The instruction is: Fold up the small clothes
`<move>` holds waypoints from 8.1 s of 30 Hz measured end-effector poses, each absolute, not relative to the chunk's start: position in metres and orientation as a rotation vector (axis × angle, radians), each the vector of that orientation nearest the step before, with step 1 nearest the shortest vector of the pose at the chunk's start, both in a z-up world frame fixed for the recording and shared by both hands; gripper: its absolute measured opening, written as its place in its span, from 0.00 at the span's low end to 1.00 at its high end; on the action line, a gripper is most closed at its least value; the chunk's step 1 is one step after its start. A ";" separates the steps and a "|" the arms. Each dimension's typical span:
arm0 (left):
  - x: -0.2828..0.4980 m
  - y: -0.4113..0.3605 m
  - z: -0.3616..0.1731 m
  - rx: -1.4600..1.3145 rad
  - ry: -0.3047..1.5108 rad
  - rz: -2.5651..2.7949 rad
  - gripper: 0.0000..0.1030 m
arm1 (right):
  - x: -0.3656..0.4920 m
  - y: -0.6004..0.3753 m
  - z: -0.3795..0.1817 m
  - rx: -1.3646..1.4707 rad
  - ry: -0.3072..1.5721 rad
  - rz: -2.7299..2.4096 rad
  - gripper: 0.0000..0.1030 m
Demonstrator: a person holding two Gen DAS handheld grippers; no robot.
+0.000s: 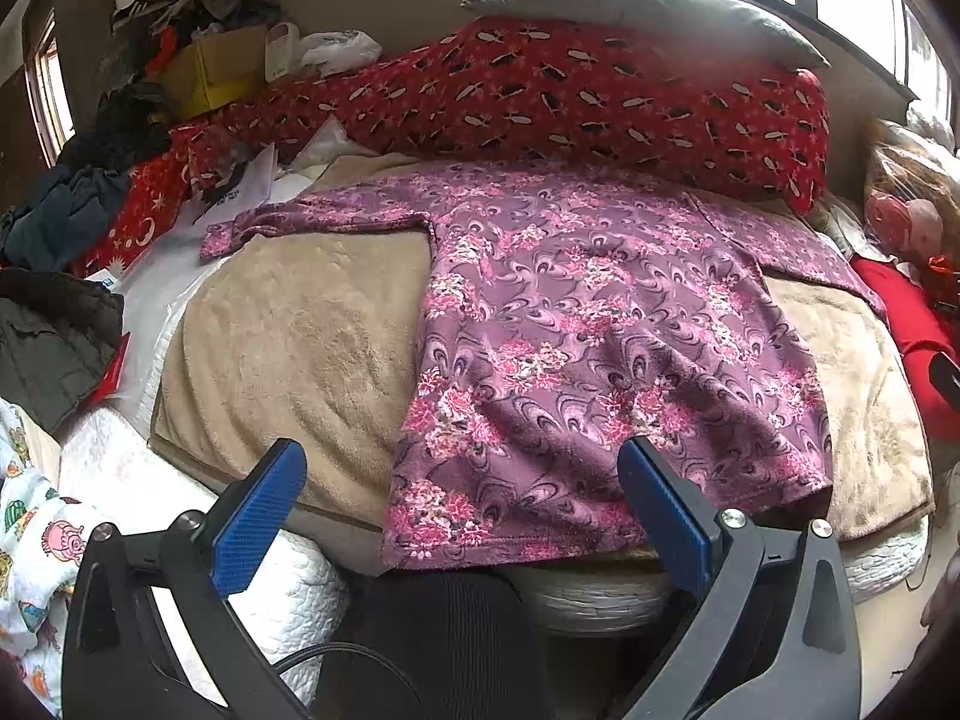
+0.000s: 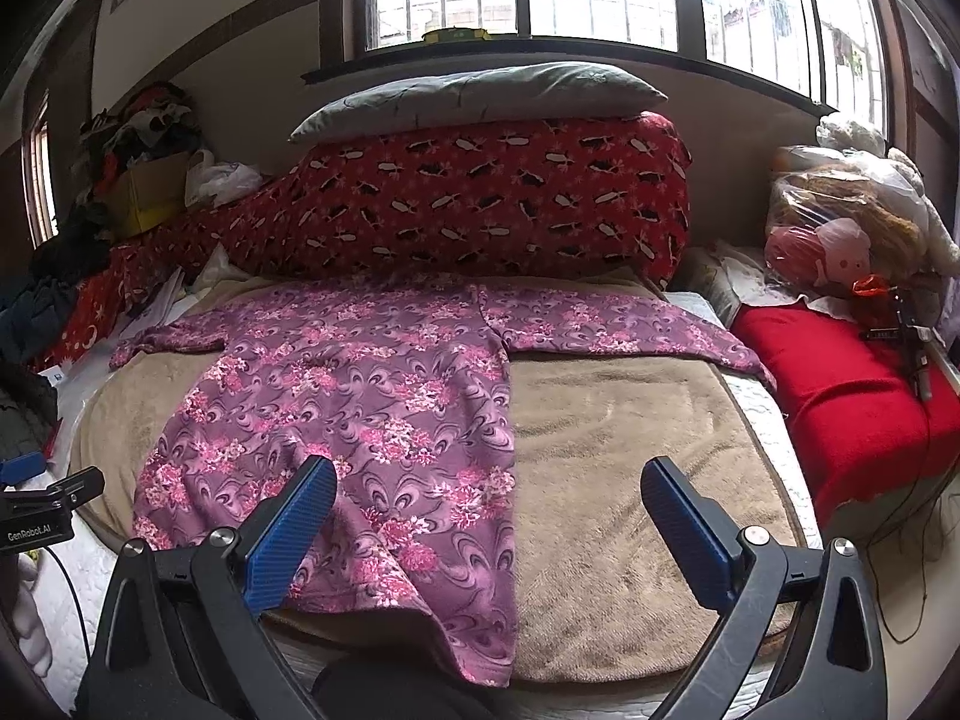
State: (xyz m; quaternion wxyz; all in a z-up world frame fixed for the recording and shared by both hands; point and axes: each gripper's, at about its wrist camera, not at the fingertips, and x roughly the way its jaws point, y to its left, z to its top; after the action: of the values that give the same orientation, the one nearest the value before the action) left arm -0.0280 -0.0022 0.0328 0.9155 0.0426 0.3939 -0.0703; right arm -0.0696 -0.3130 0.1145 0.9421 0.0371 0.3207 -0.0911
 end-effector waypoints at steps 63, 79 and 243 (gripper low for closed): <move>0.130 0.091 -0.018 -0.191 1.286 -0.242 0.44 | -0.024 -0.422 0.024 0.563 0.970 -0.094 0.33; 0.334 0.004 -0.073 -0.241 1.349 -0.095 0.03 | 0.166 -0.390 -0.029 0.330 1.031 -0.083 0.03; 0.356 0.232 -0.051 -0.613 1.202 0.171 0.43 | 0.314 -0.140 -0.050 0.277 0.939 0.274 0.45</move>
State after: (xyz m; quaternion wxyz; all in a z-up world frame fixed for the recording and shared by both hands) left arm 0.3557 0.2316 -0.0505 0.7776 -0.2833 0.5557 0.0791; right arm 0.3142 -0.1401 -0.0499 0.8736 0.1326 0.4496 0.1310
